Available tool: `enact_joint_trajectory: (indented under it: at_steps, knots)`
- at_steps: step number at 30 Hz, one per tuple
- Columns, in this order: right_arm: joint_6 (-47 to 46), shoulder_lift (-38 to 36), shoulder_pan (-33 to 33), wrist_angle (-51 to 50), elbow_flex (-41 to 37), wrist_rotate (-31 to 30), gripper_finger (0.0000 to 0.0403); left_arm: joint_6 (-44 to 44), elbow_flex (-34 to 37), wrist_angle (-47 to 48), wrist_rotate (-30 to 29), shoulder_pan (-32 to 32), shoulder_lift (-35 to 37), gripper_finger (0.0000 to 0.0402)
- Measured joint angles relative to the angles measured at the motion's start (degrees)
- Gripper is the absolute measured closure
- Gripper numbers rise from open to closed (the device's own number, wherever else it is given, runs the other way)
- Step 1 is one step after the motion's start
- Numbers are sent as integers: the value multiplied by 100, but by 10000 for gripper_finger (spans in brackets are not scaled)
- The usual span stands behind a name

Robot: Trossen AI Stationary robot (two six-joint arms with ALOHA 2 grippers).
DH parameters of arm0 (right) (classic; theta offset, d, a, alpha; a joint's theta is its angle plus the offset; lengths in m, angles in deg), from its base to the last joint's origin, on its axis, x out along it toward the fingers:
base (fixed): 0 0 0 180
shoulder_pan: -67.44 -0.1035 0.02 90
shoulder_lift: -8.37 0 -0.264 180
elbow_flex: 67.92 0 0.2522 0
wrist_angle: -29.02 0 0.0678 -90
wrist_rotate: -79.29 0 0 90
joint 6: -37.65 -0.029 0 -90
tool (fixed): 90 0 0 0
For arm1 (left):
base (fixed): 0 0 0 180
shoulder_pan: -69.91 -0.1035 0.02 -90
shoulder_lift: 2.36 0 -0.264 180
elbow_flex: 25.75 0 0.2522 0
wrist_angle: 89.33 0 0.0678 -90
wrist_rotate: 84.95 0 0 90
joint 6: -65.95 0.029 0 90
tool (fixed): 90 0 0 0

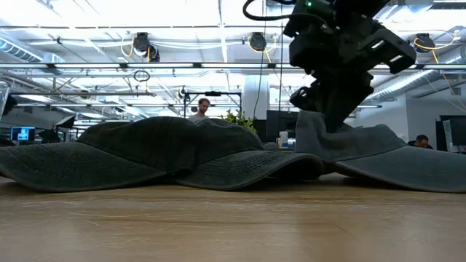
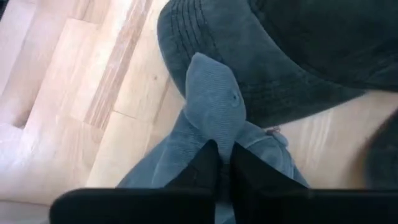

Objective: Pick & Place hat
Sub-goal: Put the bottom gray cap into the right transparent bin

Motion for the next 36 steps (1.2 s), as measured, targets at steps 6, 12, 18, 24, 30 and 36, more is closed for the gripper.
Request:
enact_joint_trajectory:
  at_steps: [6,12,18,24,30,36]
  knots:
    - [26,-284,-11,-43,-9,-273,399,0,0,0,0,0,0,325]
    - [-281,-1393,-86,-20,-9,-429,401,-1,0,0,0,0,0,325]
    - [-1215,-2678,-881,-264,-9,-1488,402,-1,0,0,0,0,0,325]
    - [-2383,-3612,-2180,-221,-7,-2112,402,0,0,0,0,0,0,325]
    - [-3128,-4276,-3335,273,-3,-2223,402,-2,0,0,0,0,0,325]
    - [-4052,-4579,-4335,-195,0,-2221,402,-2,0,0,0,0,1,325]
